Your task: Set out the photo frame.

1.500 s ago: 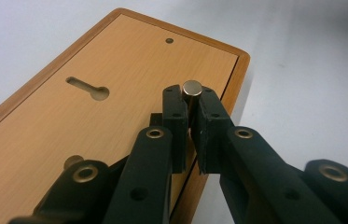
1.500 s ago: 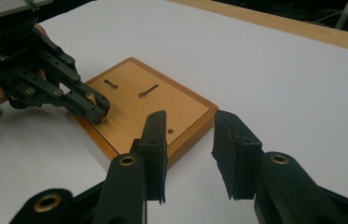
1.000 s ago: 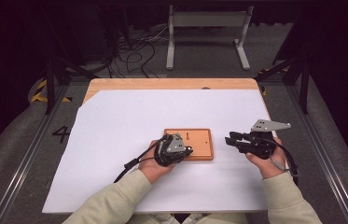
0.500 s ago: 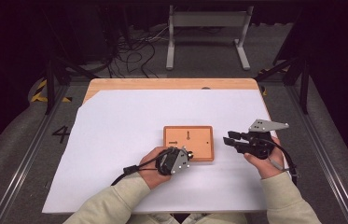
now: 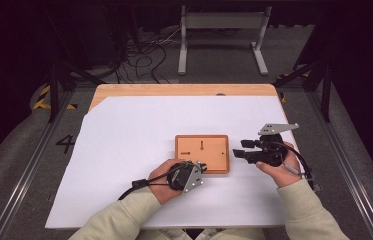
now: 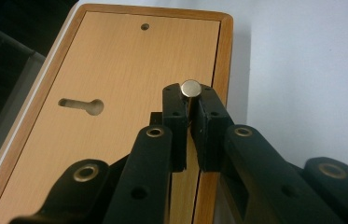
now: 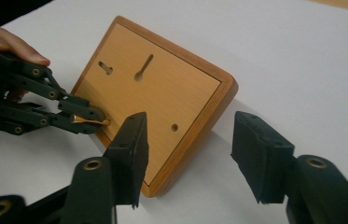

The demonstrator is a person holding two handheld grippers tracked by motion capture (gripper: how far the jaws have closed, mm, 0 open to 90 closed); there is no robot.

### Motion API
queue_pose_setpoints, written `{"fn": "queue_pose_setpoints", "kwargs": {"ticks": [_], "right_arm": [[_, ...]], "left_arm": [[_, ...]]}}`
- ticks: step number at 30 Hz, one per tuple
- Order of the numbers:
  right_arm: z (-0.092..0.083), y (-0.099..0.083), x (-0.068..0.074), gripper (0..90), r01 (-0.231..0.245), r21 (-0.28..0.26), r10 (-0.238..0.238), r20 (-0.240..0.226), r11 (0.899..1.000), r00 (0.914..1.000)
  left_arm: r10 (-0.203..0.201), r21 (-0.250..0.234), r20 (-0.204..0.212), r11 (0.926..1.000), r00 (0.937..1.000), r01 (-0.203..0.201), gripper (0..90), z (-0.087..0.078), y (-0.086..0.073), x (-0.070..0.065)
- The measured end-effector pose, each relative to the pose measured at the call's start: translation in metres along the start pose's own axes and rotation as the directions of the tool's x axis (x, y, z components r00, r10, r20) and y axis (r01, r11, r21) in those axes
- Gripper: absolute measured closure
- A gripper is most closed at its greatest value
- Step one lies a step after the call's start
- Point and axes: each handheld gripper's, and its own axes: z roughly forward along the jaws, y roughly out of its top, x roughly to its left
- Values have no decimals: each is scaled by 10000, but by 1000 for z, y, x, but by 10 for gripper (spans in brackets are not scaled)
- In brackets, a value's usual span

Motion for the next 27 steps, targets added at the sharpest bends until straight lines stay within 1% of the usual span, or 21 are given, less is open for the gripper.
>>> {"fn": "queue_pose_setpoints", "kwargs": {"ticks": [1,2,3,4,7,11,12,13,14,15,19,20,22,23,24,26,27], "right_arm": [[8,4,-3,397,-140,420,145,-127,9990,9998],[8,4,-3,397,-140,420,145,-127,9990,9998],[15,7,-6,359,-263,738,272,-111,9969,9996],[18,9,-7,334,-418,829,430,-131,9957,9990],[32,13,-12,258,-768,1295,827,-415,9886,9957],[48,14,-16,241,-1027,1771,1145,-580,9788,9917],[48,14,-16,241,-1027,1771,1145,-580,9788,9917],[55,13,-19,240,-1169,1845,1310,-659,9759,9892],[58,13,-21,241,-1241,1841,1397,-740,9750,9874],[60,13,-22,245,-1354,1828,1529,-850,9738,9846],[69,14,-27,262,-1677,1736,1904,-1236,9704,9739],[69,14,-27,262,-1677,1736,1904,-1236,9704,9739],[75,14,-28,263,-1696,1767,1952,-1398,9696,9707],[78,15,-28,263,-1719,1807,2002,-1519,9684,9679],[80,15,-28,263,-1736,1817,2034,-1610,9679,9658],[86,15,-28,257,-1777,1864,2132,-1919,9663,9580],[88,14,-28,258,-1771,1875,2143,-2013,9662,9558]], "left_arm": [[39,2,-24,10000,10000,-39,842,0,0,0],[39,2,-24,10000,10000,-39,842,0,0,0],[-145,-119,-19,9998,9999,145,842,1,0,-1],[-34,-18,-17,10000,10000,34,843,0,0,0],[-30,-24,-32,10000,10000,30,843,0,0,-1],[-94,-73,-50,9999,9999,93,843,0,0,-2],[-94,-73,-50,9999,9999,93,843,0,0,-2],[0,-30,-52,10000,10000,0,843,0,0,-2],[0,-30,-52,10000,10000,0,843,0,0,-2],[-71,-44,-55,10000,10000,71,843,0,0,-2],[-92,-33,-26,10000,10000,92,843,0,0,-2],[-100,-51,-31,9999,9999,100,843,0,0,-2],[-176,-118,-29,9998,9998,176,843,0,-1,-2],[-212,-145,-28,9997,9998,212,843,0,-1,-2],[-136,-95,-32,9999,9999,136,843,0,-1,-2],[-217,-99,-19,9997,9998,216,843,0,-1,-2],[-237,-122,-27,9996,9997,237,843,0,-1,-2]]}}
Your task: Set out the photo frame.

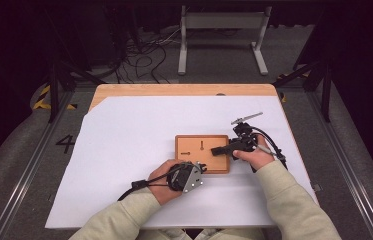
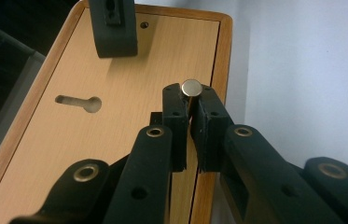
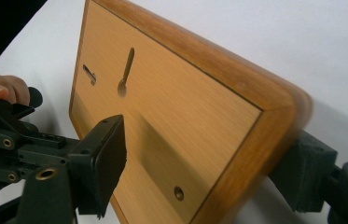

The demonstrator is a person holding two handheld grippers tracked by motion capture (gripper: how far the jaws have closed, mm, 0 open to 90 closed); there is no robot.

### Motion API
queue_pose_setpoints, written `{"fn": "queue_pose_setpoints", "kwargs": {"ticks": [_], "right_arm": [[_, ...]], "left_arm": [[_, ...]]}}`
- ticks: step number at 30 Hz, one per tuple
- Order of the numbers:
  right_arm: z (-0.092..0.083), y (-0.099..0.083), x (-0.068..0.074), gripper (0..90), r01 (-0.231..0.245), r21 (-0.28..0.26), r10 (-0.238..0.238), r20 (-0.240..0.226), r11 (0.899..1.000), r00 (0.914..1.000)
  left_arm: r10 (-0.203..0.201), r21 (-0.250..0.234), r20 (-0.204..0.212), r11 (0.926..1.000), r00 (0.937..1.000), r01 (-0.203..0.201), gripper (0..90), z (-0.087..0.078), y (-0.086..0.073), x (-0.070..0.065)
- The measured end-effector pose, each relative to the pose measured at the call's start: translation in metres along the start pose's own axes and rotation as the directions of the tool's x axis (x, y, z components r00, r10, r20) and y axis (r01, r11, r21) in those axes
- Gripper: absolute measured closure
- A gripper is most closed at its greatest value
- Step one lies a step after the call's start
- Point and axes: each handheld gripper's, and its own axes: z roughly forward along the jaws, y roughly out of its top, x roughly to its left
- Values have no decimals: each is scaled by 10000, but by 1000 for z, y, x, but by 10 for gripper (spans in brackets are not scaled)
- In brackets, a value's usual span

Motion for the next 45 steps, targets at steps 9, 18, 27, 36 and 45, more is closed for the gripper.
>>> {"fn": "queue_pose_setpoints", "kwargs": {"ticks": [9,18,27,36,45], "right_arm": [[4,0,-8,372,-309,130,316,-600,9994,9977],[-2,0,-11,421,-209,199,228,-969,9996,9950],[-7,0,-4,439,405,162,-390,-838,9990,9957],[-18,-2,12,472,1871,130,-1865,-373,9822,9817],[-28,-9,31,511,3488,247,-3490,30,9369,9371]], "left_arm": [[17,44,88,10000,10000,-17,841,-1,0,0],[-978,96,716,9952,9926,974,806,-6,1,6],[-2822,-400,2243,9537,9328,2981,613,-39,-8,16],[-4118,-1142,2314,8882,8814,4450,598,-76,-29,37],[-5525,-1445,1605,8066,8179,5732,602,-103,-69,58]]}}
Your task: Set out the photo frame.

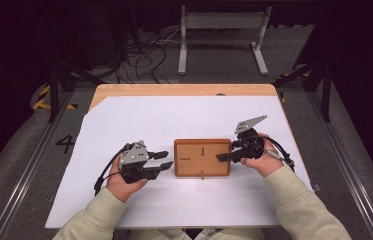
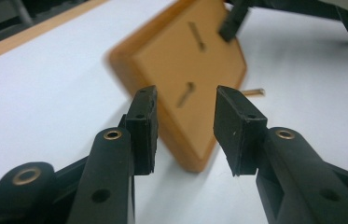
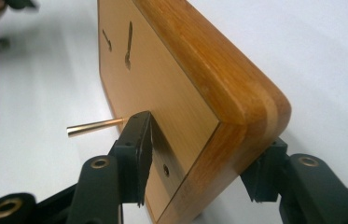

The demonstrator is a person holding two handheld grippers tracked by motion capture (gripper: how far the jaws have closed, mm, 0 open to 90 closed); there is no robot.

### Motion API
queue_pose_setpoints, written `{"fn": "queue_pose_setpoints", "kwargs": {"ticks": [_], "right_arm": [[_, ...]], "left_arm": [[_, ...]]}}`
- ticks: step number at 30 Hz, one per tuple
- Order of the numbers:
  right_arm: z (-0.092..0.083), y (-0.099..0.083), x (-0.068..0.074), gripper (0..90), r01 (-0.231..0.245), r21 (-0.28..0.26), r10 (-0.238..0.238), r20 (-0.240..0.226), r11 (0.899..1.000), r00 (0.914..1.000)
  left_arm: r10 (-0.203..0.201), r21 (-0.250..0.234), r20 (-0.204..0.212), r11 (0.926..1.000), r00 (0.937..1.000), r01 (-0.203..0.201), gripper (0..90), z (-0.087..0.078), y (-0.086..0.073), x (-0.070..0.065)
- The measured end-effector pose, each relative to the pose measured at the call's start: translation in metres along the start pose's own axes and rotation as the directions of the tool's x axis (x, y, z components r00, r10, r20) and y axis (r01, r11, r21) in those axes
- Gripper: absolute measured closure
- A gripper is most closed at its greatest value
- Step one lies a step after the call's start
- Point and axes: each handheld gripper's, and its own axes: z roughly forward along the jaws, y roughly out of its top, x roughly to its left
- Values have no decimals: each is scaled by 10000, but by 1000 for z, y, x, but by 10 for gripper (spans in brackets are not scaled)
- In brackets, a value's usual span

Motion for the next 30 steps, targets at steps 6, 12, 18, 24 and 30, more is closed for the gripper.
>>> {"fn": "queue_pose_setpoints", "kwargs": {"ticks": [6,12,18,24,30], "right_arm": [[-7,-2,14,552,1357,276,-1364,250,9904,9903],[-13,-7,31,598,2785,558,-2812,497,9588,9584],[-17,-13,44,631,3599,715,-3647,714,9302,9284],[-20,-19,53,659,4007,613,-4045,719,9141,9117],[-22,-23,61,659,4305,623,-4346,879,9004,8963]], "left_arm": [[-390,44,-135,9992,9991,390,623,-6,-8,8],[-745,138,-152,9971,9971,748,632,-8,-14,15],[-874,313,-372,9956,9955,886,632,-7,-17,18],[-855,166,-391,9961,9956,862,631,-8,-16,16],[-887,278,-378,9956,9953,897,626,-7,-17,17]]}}
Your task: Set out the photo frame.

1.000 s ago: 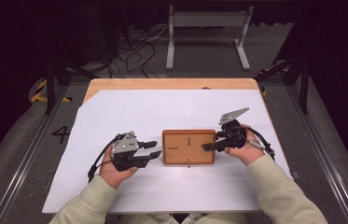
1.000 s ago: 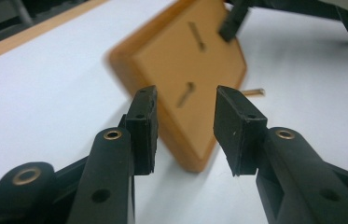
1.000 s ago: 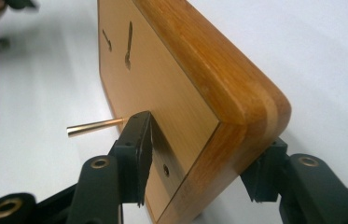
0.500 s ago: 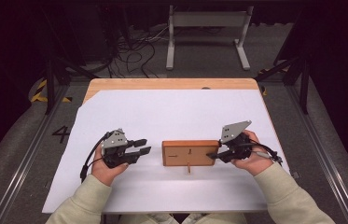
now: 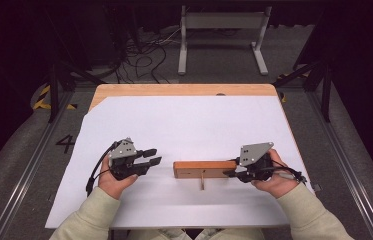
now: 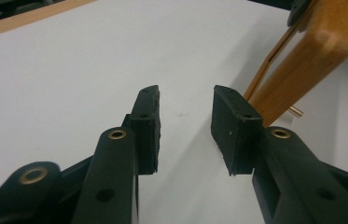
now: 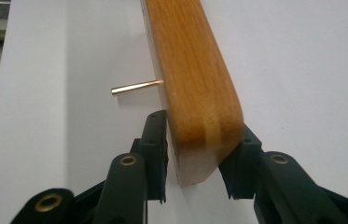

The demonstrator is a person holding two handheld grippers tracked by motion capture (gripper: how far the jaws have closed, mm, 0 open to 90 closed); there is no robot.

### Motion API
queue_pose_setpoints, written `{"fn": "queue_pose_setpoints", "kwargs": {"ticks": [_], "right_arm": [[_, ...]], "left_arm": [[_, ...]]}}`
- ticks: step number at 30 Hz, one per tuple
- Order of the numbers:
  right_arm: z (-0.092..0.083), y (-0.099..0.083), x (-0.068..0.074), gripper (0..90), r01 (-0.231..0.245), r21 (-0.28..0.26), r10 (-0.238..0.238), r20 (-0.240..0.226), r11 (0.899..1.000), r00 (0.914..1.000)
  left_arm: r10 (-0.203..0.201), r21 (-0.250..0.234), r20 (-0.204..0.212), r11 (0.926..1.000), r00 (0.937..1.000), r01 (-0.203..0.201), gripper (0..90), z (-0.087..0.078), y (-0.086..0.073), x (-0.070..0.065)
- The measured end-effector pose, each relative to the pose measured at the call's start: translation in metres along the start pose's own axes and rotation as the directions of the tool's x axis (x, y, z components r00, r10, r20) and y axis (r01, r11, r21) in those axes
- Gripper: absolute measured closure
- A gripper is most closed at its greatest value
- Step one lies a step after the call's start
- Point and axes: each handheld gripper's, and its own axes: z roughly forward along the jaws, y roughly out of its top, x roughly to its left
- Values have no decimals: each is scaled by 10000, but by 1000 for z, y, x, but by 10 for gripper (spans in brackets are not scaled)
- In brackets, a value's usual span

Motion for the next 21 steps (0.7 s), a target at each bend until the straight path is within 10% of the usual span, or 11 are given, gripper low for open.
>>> {"fn": "queue_pose_setpoints", "kwargs": {"ticks": [11,21], "right_arm": [[-2,0,18,626,506,179,-508,116,9986,9986],[-6,-3,22,533,-155,-181,163,479,9997,9987]], "left_arm": [[-145,140,-244,9998,9996,149,621,0,-3,0],[-109,200,-247,9997,9996,114,612,1,-3,0]]}}
